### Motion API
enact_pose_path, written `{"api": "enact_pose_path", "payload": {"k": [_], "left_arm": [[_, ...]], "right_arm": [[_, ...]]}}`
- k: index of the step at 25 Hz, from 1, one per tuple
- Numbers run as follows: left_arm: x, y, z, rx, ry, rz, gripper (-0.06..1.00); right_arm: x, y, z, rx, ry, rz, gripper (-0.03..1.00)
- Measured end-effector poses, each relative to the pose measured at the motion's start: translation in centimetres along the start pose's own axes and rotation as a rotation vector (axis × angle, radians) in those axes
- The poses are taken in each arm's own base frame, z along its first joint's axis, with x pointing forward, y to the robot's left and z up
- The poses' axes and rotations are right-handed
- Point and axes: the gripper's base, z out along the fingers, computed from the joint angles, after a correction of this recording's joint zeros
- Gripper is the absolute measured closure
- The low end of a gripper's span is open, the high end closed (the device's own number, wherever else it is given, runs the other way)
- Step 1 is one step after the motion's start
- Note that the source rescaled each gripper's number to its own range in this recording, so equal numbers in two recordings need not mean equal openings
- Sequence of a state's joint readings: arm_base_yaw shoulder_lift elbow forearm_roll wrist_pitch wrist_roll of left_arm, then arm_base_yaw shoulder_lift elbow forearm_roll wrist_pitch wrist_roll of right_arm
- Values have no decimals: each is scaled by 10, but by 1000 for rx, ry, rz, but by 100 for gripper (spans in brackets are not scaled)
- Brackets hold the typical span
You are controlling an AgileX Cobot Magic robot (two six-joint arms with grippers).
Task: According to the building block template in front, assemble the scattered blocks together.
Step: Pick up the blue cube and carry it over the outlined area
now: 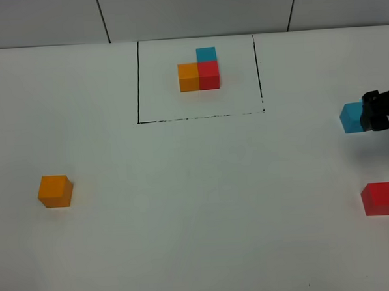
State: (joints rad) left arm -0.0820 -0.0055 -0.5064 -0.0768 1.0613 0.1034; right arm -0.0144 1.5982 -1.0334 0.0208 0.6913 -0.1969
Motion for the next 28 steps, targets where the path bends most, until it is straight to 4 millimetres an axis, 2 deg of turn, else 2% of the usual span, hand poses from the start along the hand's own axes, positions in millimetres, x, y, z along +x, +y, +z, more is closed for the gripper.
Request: {"api": "enact_pose_path", "payload": {"k": [6, 13, 17, 23, 28], "left_arm": [[0, 0, 0, 0, 0, 0, 31], [0, 0, 0, 0, 0, 0, 31], [0, 0, 0, 0, 0, 0, 31], [0, 0, 0, 0, 0, 0, 31], [0, 0, 0, 0, 0, 0, 31]], "right_arm": [[-28, -6, 33, 11, -56, 8, 0], [-43, -6, 75, 3, -24, 1, 0], [-46, -7, 92, 0, -3, 2, 1], [-40, -6, 111, -8, 43, 2, 4], [-38, -6, 116, -11, 56, 3, 10]]}}
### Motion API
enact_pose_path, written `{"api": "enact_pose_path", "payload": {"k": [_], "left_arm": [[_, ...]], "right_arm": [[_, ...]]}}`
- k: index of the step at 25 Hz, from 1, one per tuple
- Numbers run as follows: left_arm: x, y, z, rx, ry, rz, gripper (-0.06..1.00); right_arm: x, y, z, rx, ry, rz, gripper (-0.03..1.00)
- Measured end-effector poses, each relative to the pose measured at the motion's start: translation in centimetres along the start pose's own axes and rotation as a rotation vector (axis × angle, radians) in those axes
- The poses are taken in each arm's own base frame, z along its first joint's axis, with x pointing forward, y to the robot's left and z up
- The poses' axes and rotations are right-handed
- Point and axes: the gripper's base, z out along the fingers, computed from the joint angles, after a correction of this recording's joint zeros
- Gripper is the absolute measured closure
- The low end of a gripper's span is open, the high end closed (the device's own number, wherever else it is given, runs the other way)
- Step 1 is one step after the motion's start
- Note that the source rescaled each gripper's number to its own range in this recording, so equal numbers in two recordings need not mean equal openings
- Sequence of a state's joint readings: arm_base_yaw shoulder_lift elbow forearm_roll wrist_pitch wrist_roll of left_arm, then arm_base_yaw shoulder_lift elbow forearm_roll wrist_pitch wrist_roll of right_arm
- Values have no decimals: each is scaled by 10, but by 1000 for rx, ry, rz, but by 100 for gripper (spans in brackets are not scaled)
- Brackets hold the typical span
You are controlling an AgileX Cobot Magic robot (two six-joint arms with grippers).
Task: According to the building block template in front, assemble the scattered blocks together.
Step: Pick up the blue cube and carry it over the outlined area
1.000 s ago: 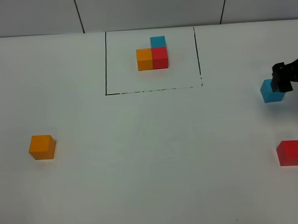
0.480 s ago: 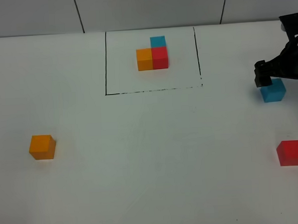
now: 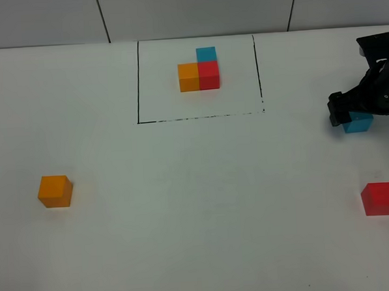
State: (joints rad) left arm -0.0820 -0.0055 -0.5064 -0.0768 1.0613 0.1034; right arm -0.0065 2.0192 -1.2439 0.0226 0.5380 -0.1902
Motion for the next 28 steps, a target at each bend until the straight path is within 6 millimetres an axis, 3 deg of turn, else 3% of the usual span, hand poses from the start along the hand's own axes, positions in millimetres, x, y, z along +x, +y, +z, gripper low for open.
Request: {"api": "enact_pose_path", "payload": {"k": [13, 16, 20, 25, 28], "left_arm": [[0, 0, 0, 0, 0, 1, 31], [0, 0, 0, 0, 0, 1, 31], [0, 0, 0, 0, 0, 1, 31], [0, 0, 0, 0, 0, 1, 31], [0, 0, 0, 0, 0, 1, 31]], "right_arm": [[4, 0, 12, -5, 30, 0, 30], [4, 0, 12, -5, 30, -1, 50], [3, 0, 12, -4, 30, -2, 97], [-7, 5, -1, 24, 26, -80, 96], [-16, 34, -26, 65, 31, -365, 96]]}}
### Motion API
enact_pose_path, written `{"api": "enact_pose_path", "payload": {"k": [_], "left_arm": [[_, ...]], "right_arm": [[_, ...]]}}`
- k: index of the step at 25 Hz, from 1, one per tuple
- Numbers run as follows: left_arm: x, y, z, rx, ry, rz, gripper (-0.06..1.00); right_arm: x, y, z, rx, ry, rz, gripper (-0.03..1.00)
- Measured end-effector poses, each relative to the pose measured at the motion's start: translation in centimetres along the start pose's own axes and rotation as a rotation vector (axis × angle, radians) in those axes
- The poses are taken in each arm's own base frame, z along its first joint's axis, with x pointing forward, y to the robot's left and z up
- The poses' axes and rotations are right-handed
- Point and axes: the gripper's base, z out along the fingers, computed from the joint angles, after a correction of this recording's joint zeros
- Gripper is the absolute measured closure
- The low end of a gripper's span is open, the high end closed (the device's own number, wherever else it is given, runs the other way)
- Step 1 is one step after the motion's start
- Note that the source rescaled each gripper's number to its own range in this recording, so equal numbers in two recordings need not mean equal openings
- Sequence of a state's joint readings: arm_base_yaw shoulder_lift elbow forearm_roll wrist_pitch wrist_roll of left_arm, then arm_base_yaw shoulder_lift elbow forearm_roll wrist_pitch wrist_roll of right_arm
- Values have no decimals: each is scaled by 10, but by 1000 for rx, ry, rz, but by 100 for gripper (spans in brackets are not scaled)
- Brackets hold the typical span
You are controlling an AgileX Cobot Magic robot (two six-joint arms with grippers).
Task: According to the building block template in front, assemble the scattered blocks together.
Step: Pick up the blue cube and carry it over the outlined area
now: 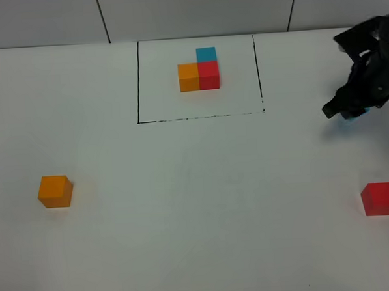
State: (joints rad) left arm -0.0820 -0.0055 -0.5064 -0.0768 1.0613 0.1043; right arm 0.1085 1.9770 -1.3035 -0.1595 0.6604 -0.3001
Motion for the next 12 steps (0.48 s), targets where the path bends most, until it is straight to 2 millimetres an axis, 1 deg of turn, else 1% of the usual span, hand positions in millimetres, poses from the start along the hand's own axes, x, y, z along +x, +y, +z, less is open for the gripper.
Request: {"api": "enact_pose_path", "payload": {"k": [1, 2, 3, 6, 7, 9, 10, 12], "left_arm": [[0, 0, 0, 0, 0, 0, 31], [0, 0, 0, 0, 0, 0, 31], [0, 0, 0, 0, 0, 0, 31], [0, 0, 0, 0, 0, 0, 31], [0, 0, 0, 0, 0, 0, 31], [0, 0, 0, 0, 0, 0, 31], [0, 0, 0, 0, 0, 0, 31], [0, 0, 0, 0, 0, 0, 31]], "right_arm": [[-4, 10, -9, 16, 13, -143, 96], [-10, 25, -17, 22, 25, -289, 96], [-14, 41, -23, 21, 47, -476, 96], [-23, 87, -31, -12, 64, -884, 96], [-25, 101, -31, -21, 57, -987, 96], [-31, 119, -31, -32, 41, -1150, 96], [-35, 125, -30, -37, 31, -1213, 96], [-45, 132, -28, -56, 8, -1258, 96]]}}
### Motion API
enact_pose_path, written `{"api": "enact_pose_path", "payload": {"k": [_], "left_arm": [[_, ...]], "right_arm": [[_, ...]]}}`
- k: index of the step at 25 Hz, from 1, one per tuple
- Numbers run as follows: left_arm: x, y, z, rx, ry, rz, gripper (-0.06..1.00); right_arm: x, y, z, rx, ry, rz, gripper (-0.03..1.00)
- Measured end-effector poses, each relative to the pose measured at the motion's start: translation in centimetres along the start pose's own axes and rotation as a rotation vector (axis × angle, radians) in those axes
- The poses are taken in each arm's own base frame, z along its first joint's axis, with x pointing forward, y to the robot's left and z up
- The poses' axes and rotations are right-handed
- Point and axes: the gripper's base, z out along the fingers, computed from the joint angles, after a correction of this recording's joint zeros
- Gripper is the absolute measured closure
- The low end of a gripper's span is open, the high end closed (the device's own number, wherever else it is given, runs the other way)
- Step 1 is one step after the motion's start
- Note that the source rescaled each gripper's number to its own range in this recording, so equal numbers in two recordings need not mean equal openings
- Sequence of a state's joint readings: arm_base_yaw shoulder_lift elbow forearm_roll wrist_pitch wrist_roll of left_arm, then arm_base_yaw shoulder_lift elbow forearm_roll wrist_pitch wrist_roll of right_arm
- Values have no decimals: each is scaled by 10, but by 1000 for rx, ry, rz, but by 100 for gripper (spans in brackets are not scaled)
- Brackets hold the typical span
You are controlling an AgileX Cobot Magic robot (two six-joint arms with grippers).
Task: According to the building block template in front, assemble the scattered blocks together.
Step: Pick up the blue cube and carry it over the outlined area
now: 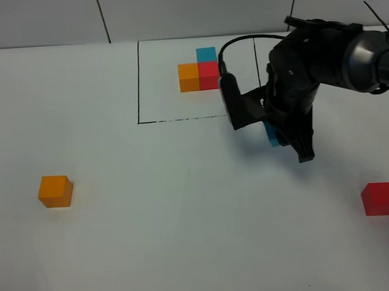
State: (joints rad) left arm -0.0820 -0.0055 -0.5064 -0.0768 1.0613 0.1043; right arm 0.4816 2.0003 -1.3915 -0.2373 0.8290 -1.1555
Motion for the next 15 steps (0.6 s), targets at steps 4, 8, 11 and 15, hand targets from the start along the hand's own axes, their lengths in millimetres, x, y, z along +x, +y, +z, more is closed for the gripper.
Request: {"api": "enact_pose_path", "payload": {"k": [4, 8, 11, 15], "left_arm": [[0, 0, 0, 0, 0, 0, 31], [0, 0, 0, 0, 0, 0, 31], [0, 0, 0, 0, 0, 0, 31], [0, 0, 0, 0, 0, 0, 31]], "right_arm": [[-13, -17, 2, -42, -75, -60, 96], [-24, -34, 3, -67, -148, -50, 96], [-31, -45, 10, -73, -171, -29, 96], [-39, -53, 21, -91, -185, 7, 96]]}}
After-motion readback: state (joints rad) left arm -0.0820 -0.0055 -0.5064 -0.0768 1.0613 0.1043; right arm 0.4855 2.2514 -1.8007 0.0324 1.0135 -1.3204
